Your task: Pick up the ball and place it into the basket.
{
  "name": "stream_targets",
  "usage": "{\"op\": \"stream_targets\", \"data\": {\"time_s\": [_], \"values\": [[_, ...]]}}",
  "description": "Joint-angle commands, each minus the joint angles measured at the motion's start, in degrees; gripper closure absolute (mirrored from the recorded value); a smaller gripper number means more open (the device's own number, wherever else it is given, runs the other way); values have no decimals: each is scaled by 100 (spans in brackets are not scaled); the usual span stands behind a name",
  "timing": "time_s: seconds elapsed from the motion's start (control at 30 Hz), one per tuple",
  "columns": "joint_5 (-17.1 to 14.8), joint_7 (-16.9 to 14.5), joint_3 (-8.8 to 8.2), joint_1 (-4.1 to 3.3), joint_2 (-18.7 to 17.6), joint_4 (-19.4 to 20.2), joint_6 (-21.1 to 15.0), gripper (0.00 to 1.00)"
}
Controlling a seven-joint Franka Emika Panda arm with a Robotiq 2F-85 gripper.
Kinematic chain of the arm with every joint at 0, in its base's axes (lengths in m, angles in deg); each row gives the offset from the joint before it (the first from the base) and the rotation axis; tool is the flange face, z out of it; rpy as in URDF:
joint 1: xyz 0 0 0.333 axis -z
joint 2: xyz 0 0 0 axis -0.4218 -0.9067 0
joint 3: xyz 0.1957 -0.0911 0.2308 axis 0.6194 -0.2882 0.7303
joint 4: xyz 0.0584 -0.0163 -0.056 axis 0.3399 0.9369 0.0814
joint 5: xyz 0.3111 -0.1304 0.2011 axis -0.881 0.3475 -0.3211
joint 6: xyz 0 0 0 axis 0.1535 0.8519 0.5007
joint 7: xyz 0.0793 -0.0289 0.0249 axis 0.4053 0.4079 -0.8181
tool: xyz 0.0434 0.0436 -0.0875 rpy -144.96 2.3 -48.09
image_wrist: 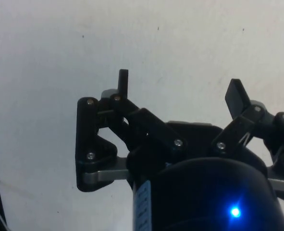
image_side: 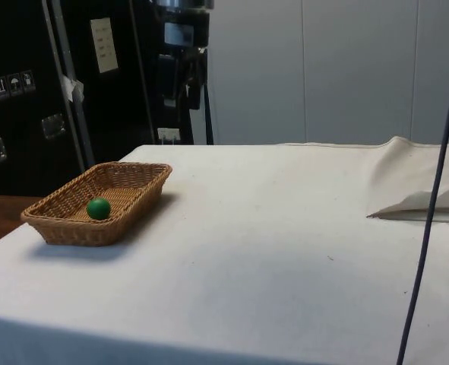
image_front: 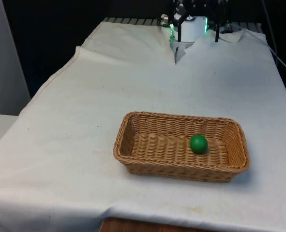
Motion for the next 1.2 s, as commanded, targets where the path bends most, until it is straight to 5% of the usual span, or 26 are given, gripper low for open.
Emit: {"op": "stream_targets", "data": {"time_s": [0.0, 0.63, 1.17], "values": [[86, 115, -6, 6, 29, 0, 92, 0], [17, 269, -6, 23, 223, -52, 659, 0], [550, 527, 34, 40, 991, -6, 1404, 0]]}}
